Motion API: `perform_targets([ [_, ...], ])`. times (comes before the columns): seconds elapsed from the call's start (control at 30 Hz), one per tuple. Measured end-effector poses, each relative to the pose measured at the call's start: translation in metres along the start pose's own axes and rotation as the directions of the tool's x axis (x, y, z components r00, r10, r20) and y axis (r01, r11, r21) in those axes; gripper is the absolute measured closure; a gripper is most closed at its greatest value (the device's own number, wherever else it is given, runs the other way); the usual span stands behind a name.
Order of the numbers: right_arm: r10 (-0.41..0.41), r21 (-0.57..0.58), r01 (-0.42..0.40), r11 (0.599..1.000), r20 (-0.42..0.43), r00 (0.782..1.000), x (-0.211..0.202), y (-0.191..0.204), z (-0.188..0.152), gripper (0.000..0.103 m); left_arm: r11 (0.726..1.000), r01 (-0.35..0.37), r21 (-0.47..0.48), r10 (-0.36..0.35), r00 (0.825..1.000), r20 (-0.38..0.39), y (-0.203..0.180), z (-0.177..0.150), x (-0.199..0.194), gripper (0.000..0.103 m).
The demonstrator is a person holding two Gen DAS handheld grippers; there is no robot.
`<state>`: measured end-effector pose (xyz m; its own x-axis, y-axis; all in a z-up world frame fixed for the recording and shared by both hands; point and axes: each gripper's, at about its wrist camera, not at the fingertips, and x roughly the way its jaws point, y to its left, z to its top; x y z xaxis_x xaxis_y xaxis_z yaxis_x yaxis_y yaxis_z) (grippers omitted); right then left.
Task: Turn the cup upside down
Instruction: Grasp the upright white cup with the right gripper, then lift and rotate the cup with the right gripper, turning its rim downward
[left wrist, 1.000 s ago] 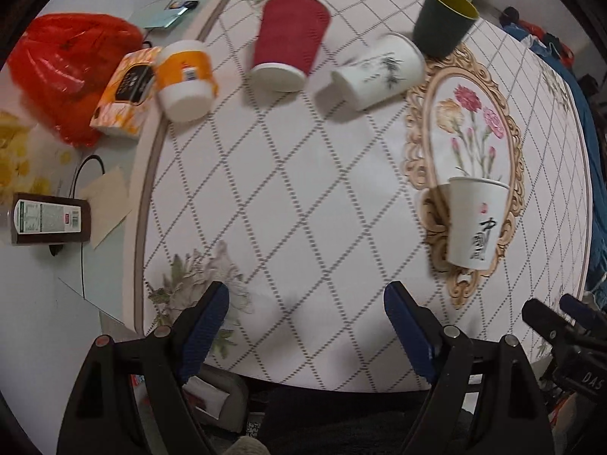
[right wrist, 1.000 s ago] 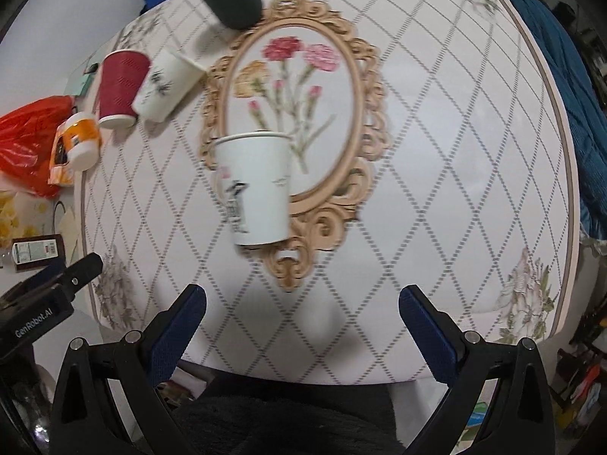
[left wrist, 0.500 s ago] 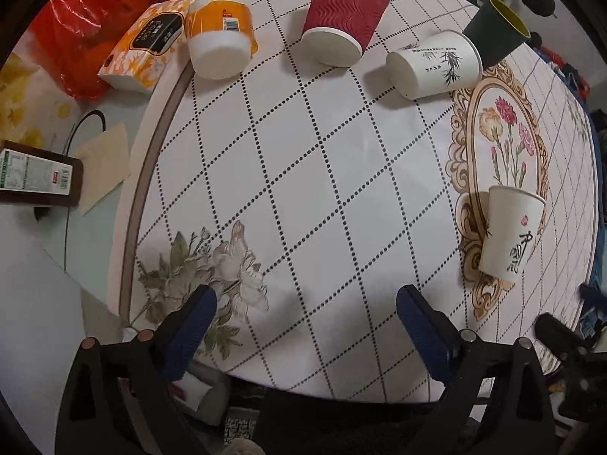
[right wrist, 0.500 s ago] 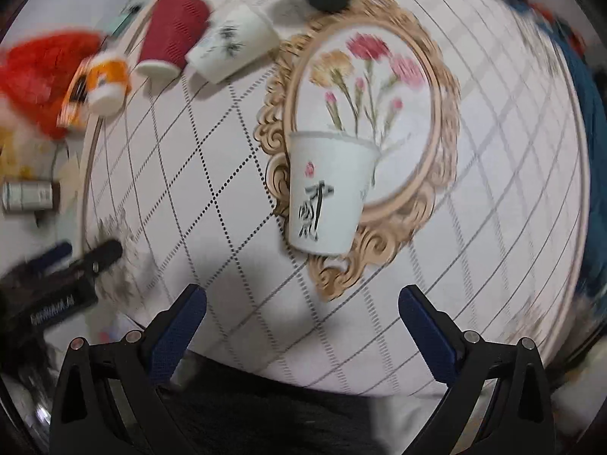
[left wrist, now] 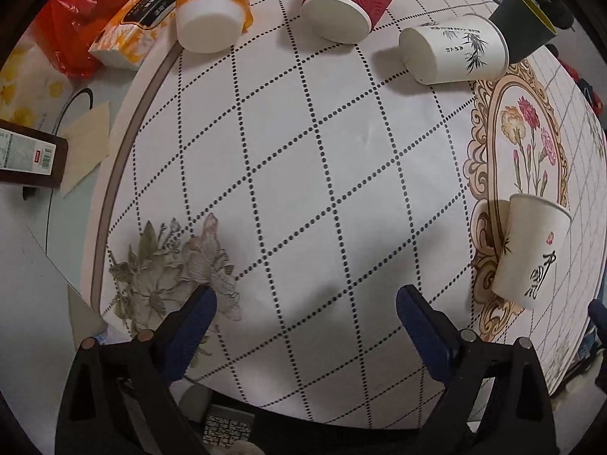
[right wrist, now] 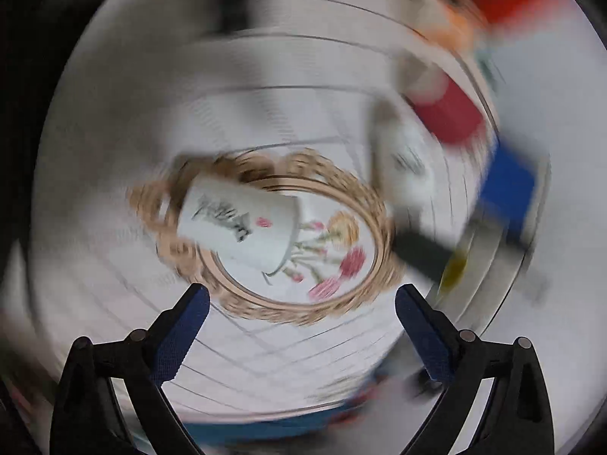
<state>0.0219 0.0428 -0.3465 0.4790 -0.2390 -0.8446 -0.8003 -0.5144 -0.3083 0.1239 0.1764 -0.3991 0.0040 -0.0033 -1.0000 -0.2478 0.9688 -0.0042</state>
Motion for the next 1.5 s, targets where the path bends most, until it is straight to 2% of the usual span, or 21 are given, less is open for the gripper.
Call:
perform_targets([
  [0.03, -0.036, -0.14, 0.037, 0.99, 0.007, 0.999, 0.004, 0.014, 0.001, 0.003, 1.0, -0.003, -0.004, 0.003, 1.0, 0.0, -0.001, 0.0, 0.001, 0.006],
  [0.1, -0.111, -0.365, 0.117, 0.924, 0.035, 0.993, 0.013, 0.037, -0.001, 0.003, 1.0, -0.002, -0.016, 0.002, 1.0, -0.004, -0.001, 0.002, 0.006, 0.006],
  [0.13, -0.153, -0.494, 0.165, 0.854, 0.065, 0.986, 0.019, 0.049, -0.006, 0.003, 1.0, -0.003, -0.022, 0.003, 1.0, -0.006, -0.001, 0.003, 0.007, 0.006],
  [0.17, -0.173, -0.555, 0.191, 0.81, 0.085, 0.981, 0.023, 0.056, -0.006, 0.003, 1.0, -0.005, -0.026, 0.005, 1.0, -0.008, -0.001, 0.003, 0.01, 0.005],
  [0.2, -0.198, -0.635, 0.226, 0.739, 0.117, 0.973, 0.03, 0.063, -0.011, 0.003, 1.0, -0.008, -0.03, 0.007, 1.0, -0.011, 0.0, 0.004, 0.012, 0.005],
  [0.27, -0.221, -0.725, 0.268, 0.635, 0.161, 0.962, 0.04, 0.069, -0.015, 0.003, 0.999, -0.007, -0.036, 0.007, 1.0, -0.016, 0.001, 0.005, 0.017, 0.005],
  [0.4, -0.221, -0.818, 0.298, 0.491, 0.214, 0.952, 0.06, 0.075, -0.017, 0.004, 0.999, -0.009, -0.046, 0.007, 0.999, -0.032, 0.008, 0.008, 0.027, 0.005],
  [0.53, -0.202, -0.849, 0.311, 0.427, 0.246, 0.948, 0.073, 0.076, -0.012, 0.004, 0.999, -0.005, -0.052, 0.003, 0.999, -0.044, 0.014, 0.01, 0.036, 0.005],
  [0.83, -0.149, -0.872, 0.295, 0.391, 0.256, 0.955, 0.093, 0.079, -0.005, 0.011, 0.999, -0.01, -0.041, 0.008, 0.999, -0.051, 0.017, 0.019, 0.047, 0.006],
  [0.9, -0.15, -0.873, 0.291, 0.391, 0.251, 0.956, 0.098, 0.078, -0.005, 0.022, 0.999, -0.01, -0.037, 0.009, 0.999, -0.049, 0.017, 0.023, 0.047, 0.006],
  [1.0, -0.153, -0.872, 0.285, 0.399, 0.243, 0.958, 0.103, 0.076, -0.004, 0.033, 0.999, -0.014, -0.03, 0.013, 0.999, -0.047, 0.003, 0.042, 0.05, 0.006],
  [1.33, -0.137, -0.827, 0.307, 0.471, 0.276, 0.951, 0.095, 0.076, 0.008, 0.036, 0.999, -0.032, -0.009, 0.031, 0.999, -0.04, -0.005, 0.053, 0.048, 0.006],
  [1.5, -0.129, -0.776, 0.3, 0.555, 0.276, 0.953, 0.084, 0.07, 0.021, 0.037, 0.999, -0.041, -0.002, 0.041, 0.999, -0.031, -0.016, 0.044, 0.031, 0.006],
])
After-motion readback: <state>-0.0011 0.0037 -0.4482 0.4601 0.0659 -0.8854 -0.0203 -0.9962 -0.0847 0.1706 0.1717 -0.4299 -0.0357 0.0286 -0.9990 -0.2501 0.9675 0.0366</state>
